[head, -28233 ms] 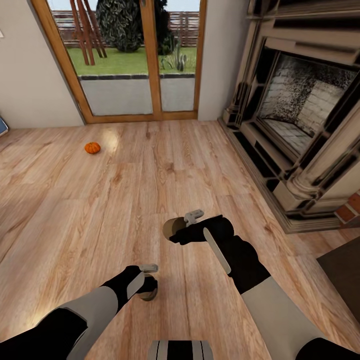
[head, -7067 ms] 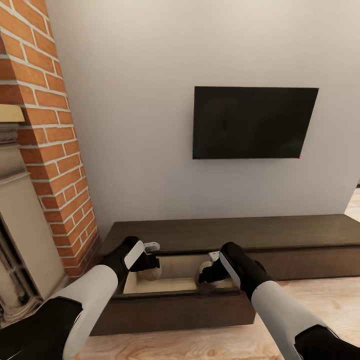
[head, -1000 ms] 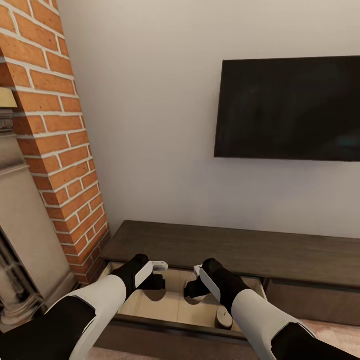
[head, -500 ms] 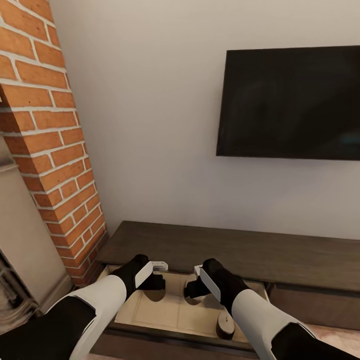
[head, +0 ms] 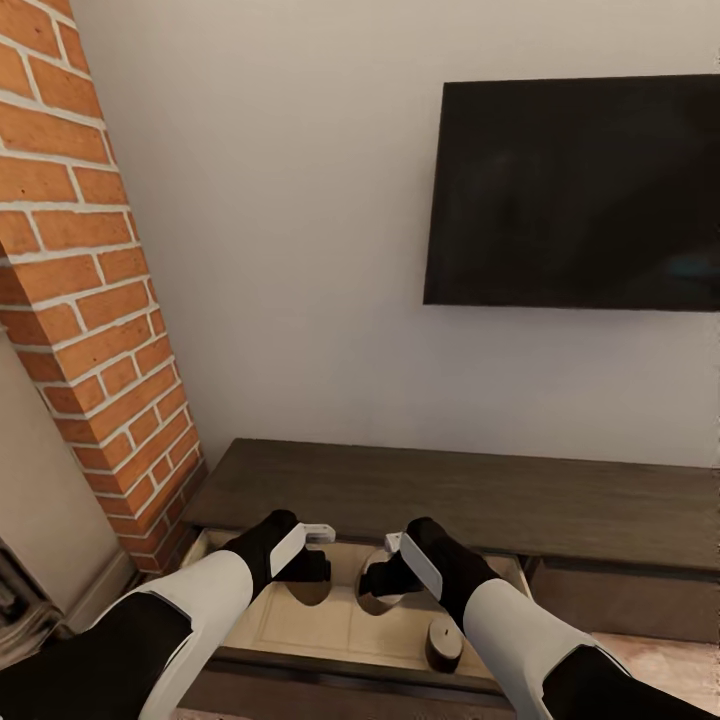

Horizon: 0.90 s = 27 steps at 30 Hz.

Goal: Place each of the two pumpkins and all three candles from the living room inside a cabinet in the living room (use any cabinet), then make sure every cabinet is closed, and position the cauldron so it is next to a table in the living room.

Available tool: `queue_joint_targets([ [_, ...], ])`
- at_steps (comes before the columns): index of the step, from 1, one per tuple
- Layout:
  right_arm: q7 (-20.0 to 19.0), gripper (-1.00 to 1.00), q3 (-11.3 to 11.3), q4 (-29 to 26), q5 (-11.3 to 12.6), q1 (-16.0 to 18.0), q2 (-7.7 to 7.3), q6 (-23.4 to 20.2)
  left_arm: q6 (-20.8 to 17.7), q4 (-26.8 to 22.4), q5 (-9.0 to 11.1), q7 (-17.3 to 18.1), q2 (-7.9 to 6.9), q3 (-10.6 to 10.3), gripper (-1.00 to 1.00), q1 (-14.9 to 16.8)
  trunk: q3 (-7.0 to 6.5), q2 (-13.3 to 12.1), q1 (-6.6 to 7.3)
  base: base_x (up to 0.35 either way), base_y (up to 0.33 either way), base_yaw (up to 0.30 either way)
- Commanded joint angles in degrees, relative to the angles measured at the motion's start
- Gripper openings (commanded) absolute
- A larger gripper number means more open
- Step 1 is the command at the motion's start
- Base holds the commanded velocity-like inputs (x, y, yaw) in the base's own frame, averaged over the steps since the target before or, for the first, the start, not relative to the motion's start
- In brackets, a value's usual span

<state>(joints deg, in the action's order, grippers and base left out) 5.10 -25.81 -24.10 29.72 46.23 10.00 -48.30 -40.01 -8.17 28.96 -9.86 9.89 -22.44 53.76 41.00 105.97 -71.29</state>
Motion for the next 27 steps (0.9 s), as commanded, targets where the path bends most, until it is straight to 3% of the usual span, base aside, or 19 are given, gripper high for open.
queue_joint_targets([
  [1,0.6,-1.00,-0.3,0.1,1.3,0.1,0.00,-0.1,-0.2,-0.1,0.6,-0.4,0.02,-0.3,-1.00,0.0,0.33,0.4,-0.22,0.000,0.000,-0.086],
  [12,0.6,-1.00,-0.5,0.5,2.3,0.1,0.00,0.0,-0.2,-0.1,0.5,-0.6,-0.10,-0.3,-1.00,0.0,3.32,4.9,-2.63,0.000,0.000,-0.036],
  [27,0.9,-1.00,-0.6,0.5,2.2,0.1,0.00,2.3,-0.2,-0.2,0.5,-0.6,-0.21,-0.3,-1.00,0.0,4.67,4.9,-2.63,0.000,0.043,0.124],
])
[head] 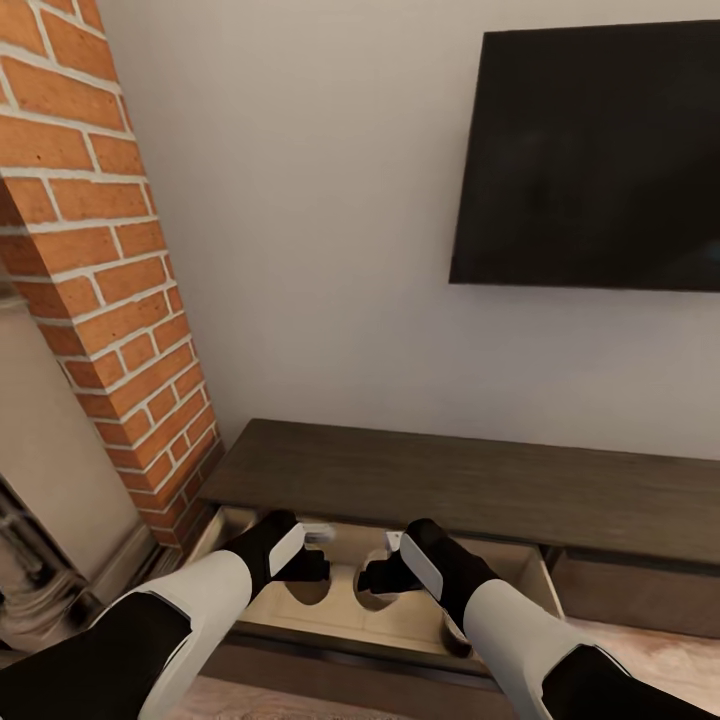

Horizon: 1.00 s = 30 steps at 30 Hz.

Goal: Place each of the two pumpkins and all three candles from the living room inside a cabinet in the living room (use any cabinet), then make sure every cabinet is closed, and position the cauldron so it is next to a table in the living room.

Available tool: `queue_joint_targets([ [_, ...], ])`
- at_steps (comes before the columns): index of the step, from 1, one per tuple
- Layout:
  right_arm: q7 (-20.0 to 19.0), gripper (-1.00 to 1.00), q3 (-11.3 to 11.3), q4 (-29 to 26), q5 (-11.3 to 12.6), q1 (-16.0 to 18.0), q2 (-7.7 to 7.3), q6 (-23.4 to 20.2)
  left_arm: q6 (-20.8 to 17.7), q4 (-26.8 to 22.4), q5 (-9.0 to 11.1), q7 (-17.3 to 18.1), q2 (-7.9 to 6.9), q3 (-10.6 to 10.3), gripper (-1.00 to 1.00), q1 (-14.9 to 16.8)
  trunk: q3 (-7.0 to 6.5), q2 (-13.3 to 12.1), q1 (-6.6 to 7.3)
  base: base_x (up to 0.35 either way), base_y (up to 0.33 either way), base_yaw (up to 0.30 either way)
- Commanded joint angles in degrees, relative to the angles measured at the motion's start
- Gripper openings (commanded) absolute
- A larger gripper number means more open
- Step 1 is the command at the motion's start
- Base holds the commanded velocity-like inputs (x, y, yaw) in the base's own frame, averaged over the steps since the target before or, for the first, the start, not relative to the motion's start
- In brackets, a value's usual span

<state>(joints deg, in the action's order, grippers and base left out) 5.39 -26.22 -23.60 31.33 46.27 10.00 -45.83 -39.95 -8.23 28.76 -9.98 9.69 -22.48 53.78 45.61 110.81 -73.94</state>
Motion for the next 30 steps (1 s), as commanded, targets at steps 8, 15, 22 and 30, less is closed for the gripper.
queue_joint_targets([
  [8,0.7,-1.00,-0.2,0.0,0.6,0.1,0.00,0.8,-0.2,-0.1,0.7,-0.5,0.06,-0.3,-1.00,0.0,0.48,0.0,0.01,0.000,0.046,0.083],
  [15,0.7,-1.00,-0.2,0.0,0.6,0.0,0.00,2.8,0.2,-0.2,0.7,-0.6,0.08,-0.3,-1.00,0.0,0.39,0.0,0.01,0.000,0.002,-0.092],
  [22,3.1,-1.00,-0.2,0.0,0.6,0.0,0.00,2.9,0.4,-0.5,0.7,-0.9,0.07,-0.3,-1.00,0.0,0.31,0.0,0.01,0.000,0.000,-0.067],
  [30,3.4,-1.00,-0.2,0.0,0.6,0.0,0.00,2.7,0.5,-0.6,0.6,-1.3,0.07,-0.3,-1.00,0.0,0.31,0.0,0.01,0.000,0.000,-0.002],
])
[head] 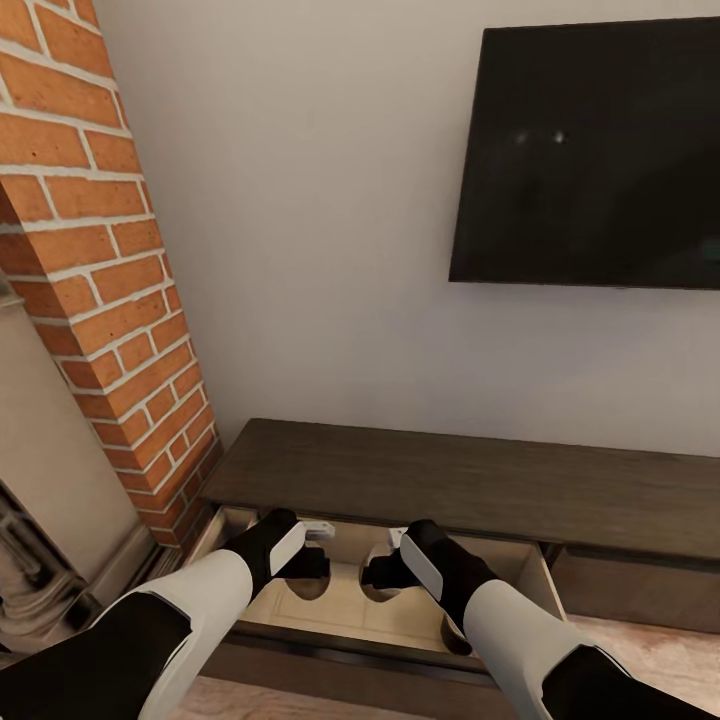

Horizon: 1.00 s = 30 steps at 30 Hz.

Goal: Place each of the two pumpkins and all three candles from the living room inside a cabinet in the living room (use any cabinet), then make sure every cabinet is closed, and position the cauldron so it is next to a table in the living room.

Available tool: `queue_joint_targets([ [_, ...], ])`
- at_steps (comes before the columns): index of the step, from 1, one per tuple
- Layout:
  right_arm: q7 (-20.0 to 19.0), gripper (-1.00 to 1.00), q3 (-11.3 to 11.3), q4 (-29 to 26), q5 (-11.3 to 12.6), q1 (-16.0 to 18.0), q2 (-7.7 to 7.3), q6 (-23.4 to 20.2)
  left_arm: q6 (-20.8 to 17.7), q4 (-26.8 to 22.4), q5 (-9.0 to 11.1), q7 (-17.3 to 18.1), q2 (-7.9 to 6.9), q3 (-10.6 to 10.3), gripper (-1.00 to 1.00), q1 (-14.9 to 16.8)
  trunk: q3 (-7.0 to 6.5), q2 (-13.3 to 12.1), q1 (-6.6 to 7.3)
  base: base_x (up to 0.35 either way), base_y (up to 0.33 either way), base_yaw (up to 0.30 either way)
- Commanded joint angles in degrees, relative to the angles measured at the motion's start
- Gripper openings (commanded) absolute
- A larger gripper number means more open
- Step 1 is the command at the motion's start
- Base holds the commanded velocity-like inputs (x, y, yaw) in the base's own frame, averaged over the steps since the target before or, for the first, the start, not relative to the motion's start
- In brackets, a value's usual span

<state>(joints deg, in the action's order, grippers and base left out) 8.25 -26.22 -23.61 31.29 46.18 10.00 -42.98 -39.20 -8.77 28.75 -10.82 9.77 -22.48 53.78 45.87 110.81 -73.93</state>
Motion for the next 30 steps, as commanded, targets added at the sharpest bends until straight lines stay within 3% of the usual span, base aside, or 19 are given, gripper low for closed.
queue_joint_targets([
  [1,0.6,-1.00,-0.2,0.0,0.6,0.0,0.00,-0.1,-0.2,-0.1,0.6,-0.5,-0.01,-0.3,-1.00,0.0,0.05,0.0,0.01,0.000,0.000,0.000],
  [10,1.0,-1.00,-0.2,0.0,0.6,0.0,0.00,-0.1,0.3,-0.1,-0.4,-0.5,-0.01,-0.3,-1.00,0.0,0.05,0.0,0.01,0.000,0.000,0.000],
  [14,1.1,-1.00,-0.2,0.0,0.6,0.0,0.00,-0.1,2.7,-0.1,-0.4,-0.4,-0.01,-0.3,-1.00,0.0,0.77,1.6,-0.87,0.000,0.000,0.000],
  [30,1.1,-1.00,-0.1,0.0,0.6,0.0,0.00,-0.1,3.3,-0.1,-0.4,-0.4,-0.01,-0.3,-1.00,0.0,4.65,8.0,-4.39,0.000,0.000,0.000],
])
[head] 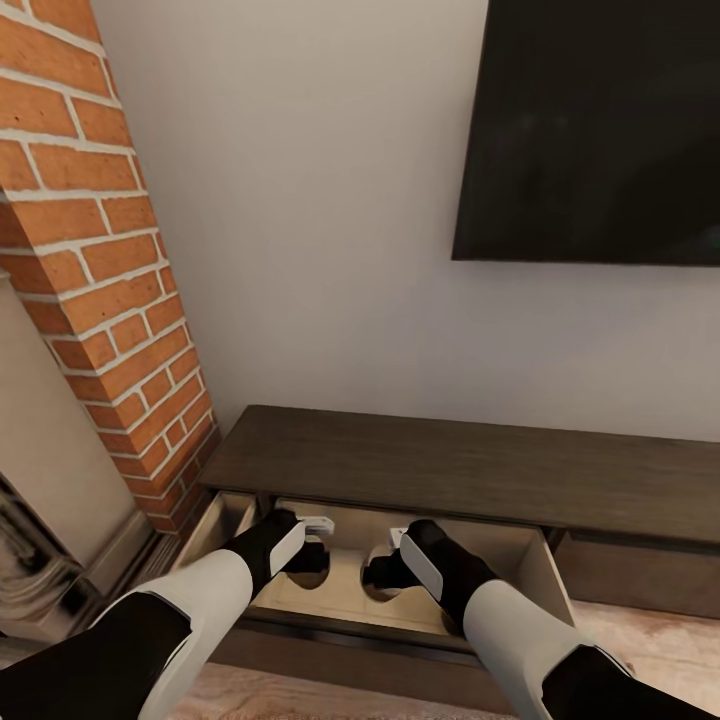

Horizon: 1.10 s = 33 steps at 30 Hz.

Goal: Place each of the two pumpkins and all three candles from the living room inside a cabinet in the living room (use any cabinet), then make sure every cabinet is closed, and position the cauldron so it is next to a table in the living room.

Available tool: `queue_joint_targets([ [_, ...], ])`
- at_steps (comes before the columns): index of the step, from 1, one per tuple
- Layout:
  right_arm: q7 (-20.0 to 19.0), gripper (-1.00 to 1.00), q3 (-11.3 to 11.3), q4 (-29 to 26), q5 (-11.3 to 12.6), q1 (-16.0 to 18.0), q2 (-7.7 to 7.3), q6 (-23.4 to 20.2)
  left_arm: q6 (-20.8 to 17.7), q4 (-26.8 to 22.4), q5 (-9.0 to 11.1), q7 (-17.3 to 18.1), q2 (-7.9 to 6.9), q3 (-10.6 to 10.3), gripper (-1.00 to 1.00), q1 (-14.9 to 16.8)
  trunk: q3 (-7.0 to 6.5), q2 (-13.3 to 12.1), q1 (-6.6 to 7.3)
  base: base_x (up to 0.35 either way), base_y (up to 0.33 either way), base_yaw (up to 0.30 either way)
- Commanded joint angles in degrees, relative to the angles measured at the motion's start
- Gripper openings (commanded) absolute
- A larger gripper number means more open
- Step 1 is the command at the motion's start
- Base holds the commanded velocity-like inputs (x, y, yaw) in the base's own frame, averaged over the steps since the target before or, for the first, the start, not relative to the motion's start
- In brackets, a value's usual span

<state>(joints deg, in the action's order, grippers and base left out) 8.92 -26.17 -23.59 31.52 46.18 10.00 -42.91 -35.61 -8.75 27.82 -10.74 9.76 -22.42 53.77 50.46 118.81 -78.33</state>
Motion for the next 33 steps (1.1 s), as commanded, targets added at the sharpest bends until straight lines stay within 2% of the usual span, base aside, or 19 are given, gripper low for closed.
queue_joint_targets([
  [1,0.4,-1.00,-0.2,-0.1,0.4,0.1,0.00,-0.2,-0.2,-0.1,0.6,-0.4,-0.01,-0.3,-1.00,0.0,0.33,0.4,-0.21,0.000,0.000,0.000],
  [7,0.4,-1.00,-0.2,-0.1,0.4,0.1,0.00,-0.1,-0.2,-0.1,0.6,-0.3,-0.01,-0.3,-1.00,0.0,1.96,2.9,-1.53,0.000,0.000,-0.036],
  [16,0.4,-1.00,-0.3,-0.1,0.4,0.1,0.00,-0.1,-0.4,-0.1,0.7,0.1,-0.01,-0.3,-1.00,0.0,2.64,2.9,-1.53,0.008,0.000,-0.052],
  [24,0.3,-1.00,-0.3,-0.1,0.3,0.1,0.00,0.2,-0.3,0.1,0.6,0.1,-0.01,-0.3,-1.00,0.0,2.67,2.9,-1.53,0.165,0.000,-0.003],
  [26,0.3,-1.00,-0.3,0.0,0.3,0.1,0.00,0.9,-0.2,0.2,0.6,0.1,-0.01,-0.3,-1.00,0.0,2.67,2.9,-1.53,0.023,0.000,0.000],
  [29,0.3,-1.00,-0.6,2.3,0.2,0.1,0.00,4.8,0.1,0.4,0.6,0.1,-0.01,-0.3,-1.00,0.0,2.67,2.9,-1.53,0.009,0.000,0.000],
  [33,0.3,-1.00,-1.7,4.0,0.3,0.1,0.00,6.9,2.5,0.6,0.6,0.2,0.01,-0.3,-1.00,0.0,2.67,2.9,-1.53,0.001,0.000,0.000],
])
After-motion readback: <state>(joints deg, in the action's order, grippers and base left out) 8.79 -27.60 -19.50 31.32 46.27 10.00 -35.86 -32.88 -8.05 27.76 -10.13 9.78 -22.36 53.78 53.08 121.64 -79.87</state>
